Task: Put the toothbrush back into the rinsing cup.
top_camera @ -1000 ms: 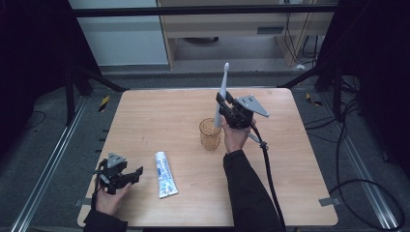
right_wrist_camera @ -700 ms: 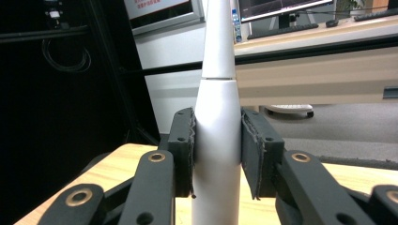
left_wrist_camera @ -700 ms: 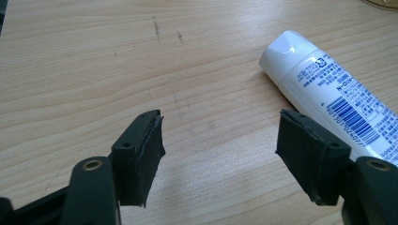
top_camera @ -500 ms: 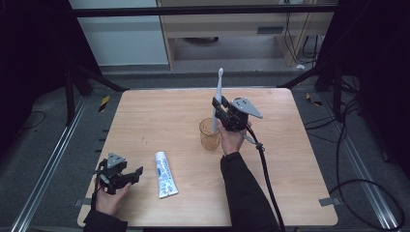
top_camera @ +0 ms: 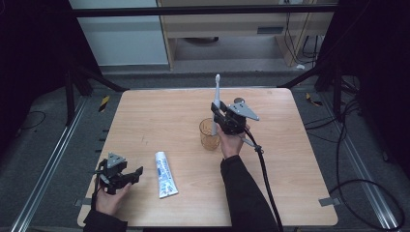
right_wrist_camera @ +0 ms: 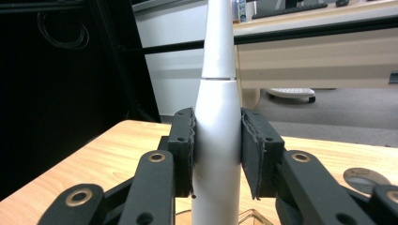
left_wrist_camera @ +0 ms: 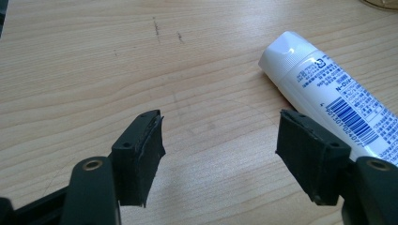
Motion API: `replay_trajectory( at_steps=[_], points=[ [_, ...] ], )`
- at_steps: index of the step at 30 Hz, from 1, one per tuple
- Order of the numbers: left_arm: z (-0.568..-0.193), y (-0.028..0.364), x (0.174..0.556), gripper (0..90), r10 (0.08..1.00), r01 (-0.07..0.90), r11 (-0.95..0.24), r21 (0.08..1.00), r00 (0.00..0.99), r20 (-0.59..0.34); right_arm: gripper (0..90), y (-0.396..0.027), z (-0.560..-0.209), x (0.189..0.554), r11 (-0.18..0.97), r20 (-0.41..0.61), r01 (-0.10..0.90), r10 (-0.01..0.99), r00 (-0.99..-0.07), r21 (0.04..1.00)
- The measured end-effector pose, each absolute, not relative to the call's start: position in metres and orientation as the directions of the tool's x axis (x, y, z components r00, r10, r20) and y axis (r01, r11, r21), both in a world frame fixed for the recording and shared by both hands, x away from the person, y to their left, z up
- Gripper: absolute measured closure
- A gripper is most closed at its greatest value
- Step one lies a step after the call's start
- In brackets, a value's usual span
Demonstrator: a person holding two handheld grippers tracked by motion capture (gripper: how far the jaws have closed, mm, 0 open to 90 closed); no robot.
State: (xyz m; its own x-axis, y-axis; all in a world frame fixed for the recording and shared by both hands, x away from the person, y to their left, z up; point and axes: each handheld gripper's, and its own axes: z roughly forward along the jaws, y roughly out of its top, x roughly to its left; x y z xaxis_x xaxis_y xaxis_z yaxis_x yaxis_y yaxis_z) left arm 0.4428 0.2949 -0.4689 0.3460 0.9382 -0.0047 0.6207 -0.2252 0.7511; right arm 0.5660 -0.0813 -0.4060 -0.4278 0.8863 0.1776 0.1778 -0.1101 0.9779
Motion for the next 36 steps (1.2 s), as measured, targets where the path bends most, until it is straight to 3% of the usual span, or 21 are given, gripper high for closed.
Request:
replay_trajectory(
  at_steps=[36],
  points=[
    [-0.469, 0.295, 0.443, 31.2, 0.937, 0.623, -0.231, 0.747, 0.349, -0.001, 67.0, -0.082, -0.442, 0.563, -0.035, 0.167, 0.302, 0.889, -0.425, 0.953]
  ],
)
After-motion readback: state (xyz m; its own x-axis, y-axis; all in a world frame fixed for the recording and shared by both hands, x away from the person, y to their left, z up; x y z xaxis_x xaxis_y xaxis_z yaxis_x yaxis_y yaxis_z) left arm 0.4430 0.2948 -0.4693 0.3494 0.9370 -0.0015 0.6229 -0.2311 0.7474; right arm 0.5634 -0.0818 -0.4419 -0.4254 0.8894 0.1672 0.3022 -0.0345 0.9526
